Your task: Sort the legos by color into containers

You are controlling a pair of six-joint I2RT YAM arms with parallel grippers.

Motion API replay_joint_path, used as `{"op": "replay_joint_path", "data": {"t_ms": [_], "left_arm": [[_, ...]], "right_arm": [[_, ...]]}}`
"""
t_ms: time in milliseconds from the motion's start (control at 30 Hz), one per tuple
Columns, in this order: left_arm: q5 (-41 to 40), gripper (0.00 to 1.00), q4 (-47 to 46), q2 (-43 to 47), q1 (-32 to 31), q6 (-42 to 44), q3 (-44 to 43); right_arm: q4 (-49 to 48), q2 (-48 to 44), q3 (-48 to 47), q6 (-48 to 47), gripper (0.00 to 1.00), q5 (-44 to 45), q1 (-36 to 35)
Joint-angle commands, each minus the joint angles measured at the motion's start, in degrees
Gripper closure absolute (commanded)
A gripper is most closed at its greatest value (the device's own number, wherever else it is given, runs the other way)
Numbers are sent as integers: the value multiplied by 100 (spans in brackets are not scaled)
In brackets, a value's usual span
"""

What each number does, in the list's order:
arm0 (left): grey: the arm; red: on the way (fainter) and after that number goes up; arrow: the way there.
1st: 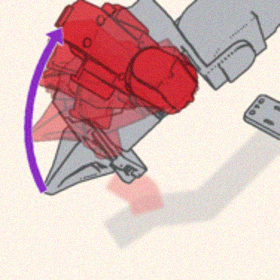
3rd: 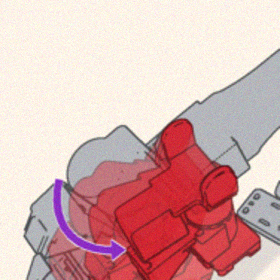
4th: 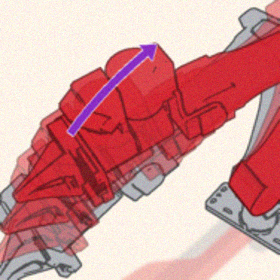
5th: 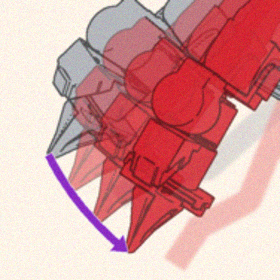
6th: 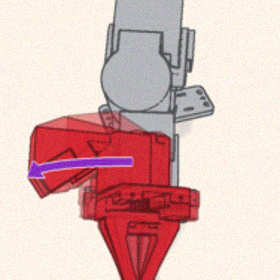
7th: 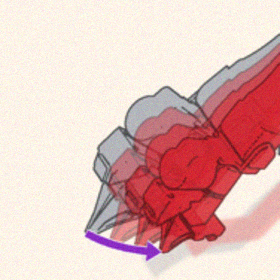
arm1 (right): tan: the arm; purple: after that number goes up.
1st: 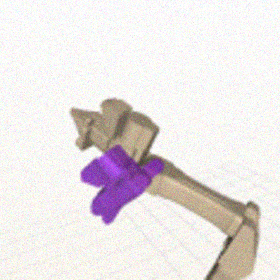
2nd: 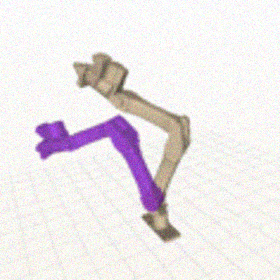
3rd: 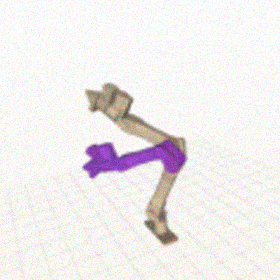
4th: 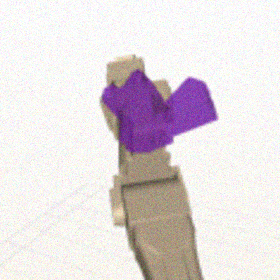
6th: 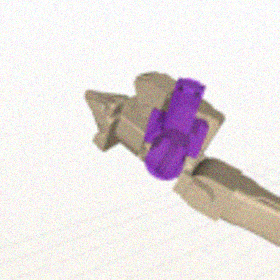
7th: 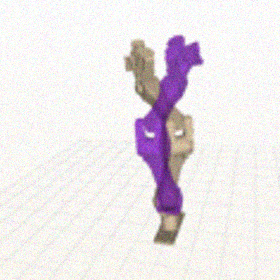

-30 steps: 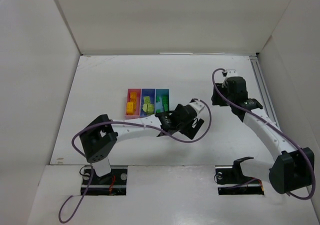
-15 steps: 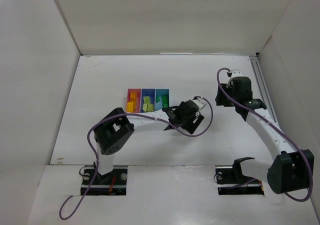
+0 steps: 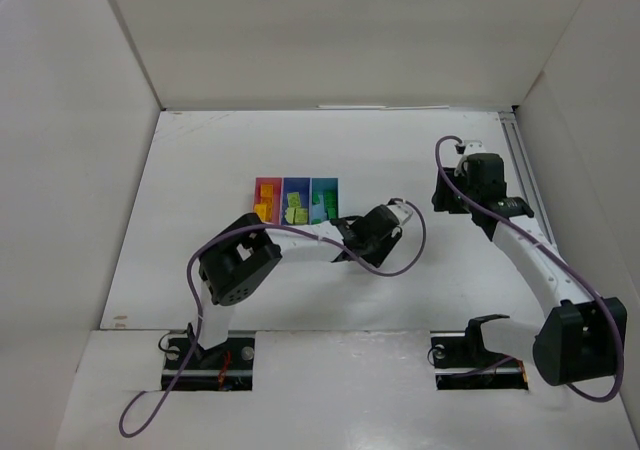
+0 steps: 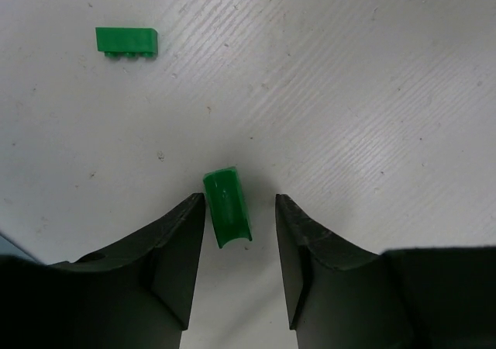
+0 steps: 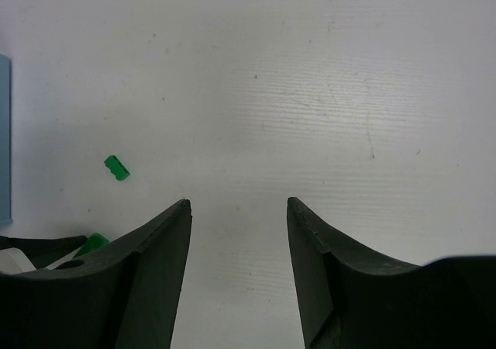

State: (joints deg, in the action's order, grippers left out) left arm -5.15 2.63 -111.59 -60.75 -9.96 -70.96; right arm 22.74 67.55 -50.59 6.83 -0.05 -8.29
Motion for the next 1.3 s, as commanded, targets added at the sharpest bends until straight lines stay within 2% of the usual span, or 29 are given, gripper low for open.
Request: {"op": "replay_joint_path", "data": {"t_ms": [0, 133, 167, 200, 333, 500, 633, 800, 1000, 1133, 1267], "left_arm": [[58, 63, 35, 138, -16, -94, 64], [190, 66, 35, 287, -16, -199, 223], [190, 69, 35, 287, -16, -200, 284], [190, 77, 35, 287, -16, -261, 345], [190, 88, -17, 348, -16, -437, 346], [-179, 88, -70, 717, 54, -622, 171], [-355, 88, -70, 1340, 186, -814, 65], [-566, 86, 35, 2141, 659, -876, 170], [-698, 86, 150, 2195, 1372, -1104, 276], [-707, 86, 150, 2194, 1478, -1158, 390], [-768, 78, 263, 2080, 1680, -1298, 504]], "right_arm": [[-68, 13, 5, -68, 42, -117, 47], [-68, 13, 5, -68, 42, -118, 47], [-68, 13, 5, -68, 42, -118, 47], [-68, 13, 5, -68, 42, -118, 47], [-121, -101, 58, -15, 42, -118, 47], [-235, -321, 111, -15, 42, -231, 47], [-288, -383, 163, -15, 42, -285, 47], [-288, -330, 163, -15, 42, -345, 47], [-393, -225, 111, -15, 42, -399, 47], [-393, -111, 58, -15, 42, -399, 47], [-393, 74, 5, -15, 42, -399, 47]]}}
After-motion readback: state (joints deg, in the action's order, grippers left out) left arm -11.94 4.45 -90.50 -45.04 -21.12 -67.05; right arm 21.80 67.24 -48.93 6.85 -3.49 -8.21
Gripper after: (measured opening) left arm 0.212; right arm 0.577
